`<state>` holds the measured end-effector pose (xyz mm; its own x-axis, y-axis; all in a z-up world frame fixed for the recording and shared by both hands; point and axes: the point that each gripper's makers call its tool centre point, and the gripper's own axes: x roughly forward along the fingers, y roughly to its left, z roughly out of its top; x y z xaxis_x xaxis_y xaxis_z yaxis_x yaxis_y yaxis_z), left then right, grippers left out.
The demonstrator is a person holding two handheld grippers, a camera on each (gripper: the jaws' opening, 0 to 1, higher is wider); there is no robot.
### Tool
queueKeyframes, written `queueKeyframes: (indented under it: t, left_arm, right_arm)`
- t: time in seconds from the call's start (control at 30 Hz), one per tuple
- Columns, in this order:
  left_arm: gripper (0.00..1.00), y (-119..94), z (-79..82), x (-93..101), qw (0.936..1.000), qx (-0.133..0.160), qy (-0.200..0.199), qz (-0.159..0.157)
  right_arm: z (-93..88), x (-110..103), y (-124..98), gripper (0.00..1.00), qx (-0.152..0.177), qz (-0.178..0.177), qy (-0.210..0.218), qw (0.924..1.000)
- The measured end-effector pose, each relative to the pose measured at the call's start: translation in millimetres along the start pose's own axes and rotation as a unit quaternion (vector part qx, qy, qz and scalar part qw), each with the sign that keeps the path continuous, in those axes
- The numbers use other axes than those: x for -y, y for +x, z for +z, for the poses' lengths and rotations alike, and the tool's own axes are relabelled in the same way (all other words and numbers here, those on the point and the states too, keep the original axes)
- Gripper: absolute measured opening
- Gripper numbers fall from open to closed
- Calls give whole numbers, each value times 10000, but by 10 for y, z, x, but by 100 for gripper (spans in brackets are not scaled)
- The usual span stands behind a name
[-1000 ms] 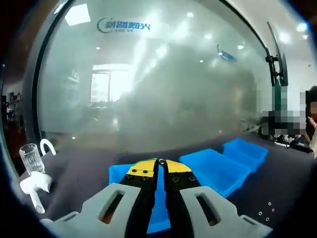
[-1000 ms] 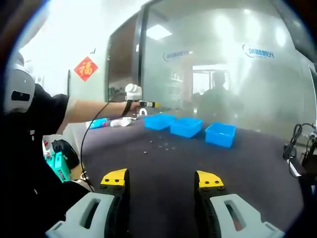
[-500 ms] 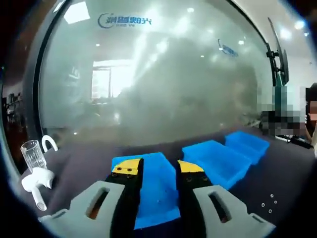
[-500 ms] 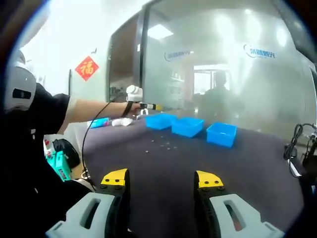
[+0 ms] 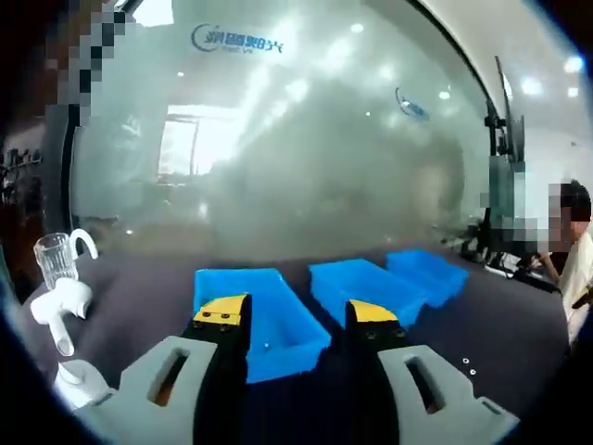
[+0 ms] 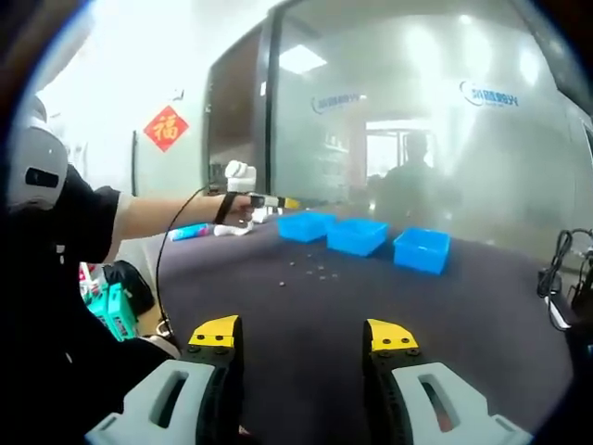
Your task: Sort the screws, nuts, and washers into the corresponding bins
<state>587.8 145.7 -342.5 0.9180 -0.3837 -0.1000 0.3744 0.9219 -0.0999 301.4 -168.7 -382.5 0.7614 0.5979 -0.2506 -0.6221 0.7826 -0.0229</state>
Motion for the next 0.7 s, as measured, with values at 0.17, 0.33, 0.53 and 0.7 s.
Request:
queueKeyframes:
  t: [0.17, 0.33, 0.53, 0.7]
  left_arm:
    - [44, -357, 20, 372, 9974, 182, -488, -497]
    - [44, -728, 97, 703, 9953, 474, -66, -844]
    - [44, -1186, 64, 1046, 9920, 663, -48, -1077]
    - [44, -1491, 86, 1158, 9876, 916, 710, -1061]
  right_arm:
    - [28, -17, 27, 47, 42, 18, 1, 10000]
    - [51, -17, 40, 47, 105, 12, 13, 9999]
    - [81, 20, 36, 47, 154, -33, 12, 9999]
    - [132, 57, 17, 47, 244, -88, 34, 9997]
